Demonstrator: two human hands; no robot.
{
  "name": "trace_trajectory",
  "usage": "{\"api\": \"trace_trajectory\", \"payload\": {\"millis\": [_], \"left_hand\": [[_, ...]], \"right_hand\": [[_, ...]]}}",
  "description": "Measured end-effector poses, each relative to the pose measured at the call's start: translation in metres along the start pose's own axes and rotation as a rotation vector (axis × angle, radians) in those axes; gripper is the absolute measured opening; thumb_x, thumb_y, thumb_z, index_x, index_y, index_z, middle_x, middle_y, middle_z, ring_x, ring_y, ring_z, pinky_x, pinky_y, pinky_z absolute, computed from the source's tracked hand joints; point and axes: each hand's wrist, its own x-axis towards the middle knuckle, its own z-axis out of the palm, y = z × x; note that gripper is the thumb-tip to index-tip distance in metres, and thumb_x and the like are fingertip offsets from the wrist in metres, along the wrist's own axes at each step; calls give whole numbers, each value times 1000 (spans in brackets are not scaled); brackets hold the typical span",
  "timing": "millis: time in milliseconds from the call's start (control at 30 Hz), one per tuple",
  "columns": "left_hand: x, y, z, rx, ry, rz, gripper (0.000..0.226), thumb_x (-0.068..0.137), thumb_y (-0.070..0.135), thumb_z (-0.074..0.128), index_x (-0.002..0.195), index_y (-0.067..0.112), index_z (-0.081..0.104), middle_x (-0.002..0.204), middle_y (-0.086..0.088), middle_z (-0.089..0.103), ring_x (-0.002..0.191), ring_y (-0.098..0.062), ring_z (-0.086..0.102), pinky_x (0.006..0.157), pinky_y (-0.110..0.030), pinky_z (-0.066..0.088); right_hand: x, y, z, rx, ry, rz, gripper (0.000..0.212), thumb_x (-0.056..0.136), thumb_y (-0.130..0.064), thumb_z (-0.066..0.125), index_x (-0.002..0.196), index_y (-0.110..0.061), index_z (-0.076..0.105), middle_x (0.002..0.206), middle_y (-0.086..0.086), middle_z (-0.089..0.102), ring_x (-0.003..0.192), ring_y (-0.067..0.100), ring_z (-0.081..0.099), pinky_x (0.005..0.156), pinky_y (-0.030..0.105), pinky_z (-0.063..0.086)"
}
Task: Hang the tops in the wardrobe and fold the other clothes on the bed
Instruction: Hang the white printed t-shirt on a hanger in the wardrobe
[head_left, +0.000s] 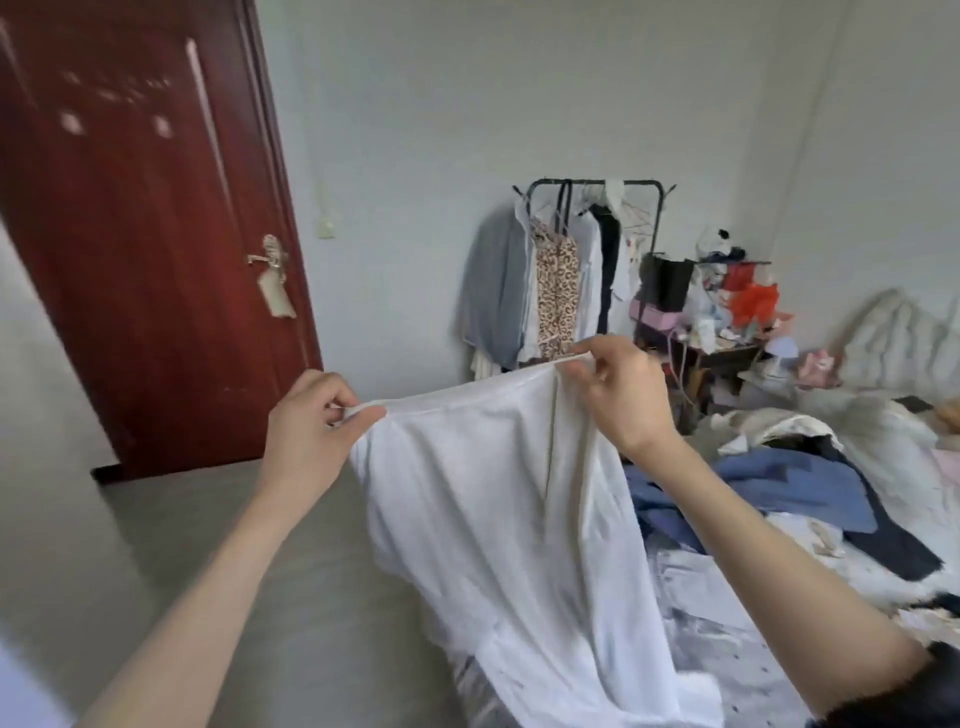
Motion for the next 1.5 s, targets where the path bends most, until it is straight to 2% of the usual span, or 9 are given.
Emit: {"api": "trace_trajectory", "payload": {"millis": [100,200,400,633,900,1033,1167,1367,1500], "left_hand": [[-19,-24,-62,94,61,-109,21,74,4,76,66,2,57,77,-13,55,67,-27,52,68,-30,45],[-42,-36,-103,162,115,-215,26,75,7,76,63,10,54,74,-11,60,63,-17,51,57,-12,37],[-97,-43,-161,290,89,-455,32,76,18,77,61,13,49,57,3,47,46,-4,36,43,-11,30],[-189,-35,-182,346,-40,-747,28,81,15,72,65,19,49,57,13,47,53,-6,38,54,-17,34],[-271,11,-212,284,247,-950,14,88,9,63,77,19,65,66,11,64,65,-8,58,66,-16,46],[-285,25,-228,395,445,-932,12,90,16,61,99,24,64,100,13,66,92,-7,61,80,-9,44],[-291,30,-246,277,476,-913,31,91,15,60,123,15,58,120,4,62,109,-7,58,95,-17,43],[-307,24,-291,192,560,-849,7,88,8,64,90,2,67,81,-2,67,75,-9,60,78,-20,47],[-327,9,-344,411,722,-935,17,81,18,73,67,16,64,63,8,62,59,-4,52,64,-18,41]], "right_hand": [[5,-41,45,50,-201,-87,17,87,-27,65,94,-15,74,92,8,71,88,26,63,69,28,38],[9,-67,77,105,-434,-166,13,84,-25,68,90,-17,76,91,5,74,89,19,66,68,24,40],[0,-114,141,232,-705,-241,8,82,-24,70,86,-24,76,97,-5,73,93,14,63,87,27,46],[-44,-165,190,455,-883,-556,14,84,-14,65,87,-21,77,85,-9,65,84,13,61,80,30,45],[-120,-254,214,731,-948,-971,9,80,-9,72,86,-14,78,83,-6,47,79,15,47,77,27,37],[-167,-302,211,801,-1014,-1173,10,80,-11,72,81,-19,78,88,-6,47,84,17,44,85,39,36],[-199,-343,201,897,-1020,-1291,10,79,-16,74,77,-25,77,91,-9,47,88,19,46,84,35,29],[-233,-397,207,976,-1093,-1247,13,78,-13,74,82,-25,78,89,-6,47,88,17,44,88,31,31],[-266,-442,221,1083,-1212,-876,10,86,-10,66,90,-12,74,85,-3,53,75,6,50,72,12,34]]}}
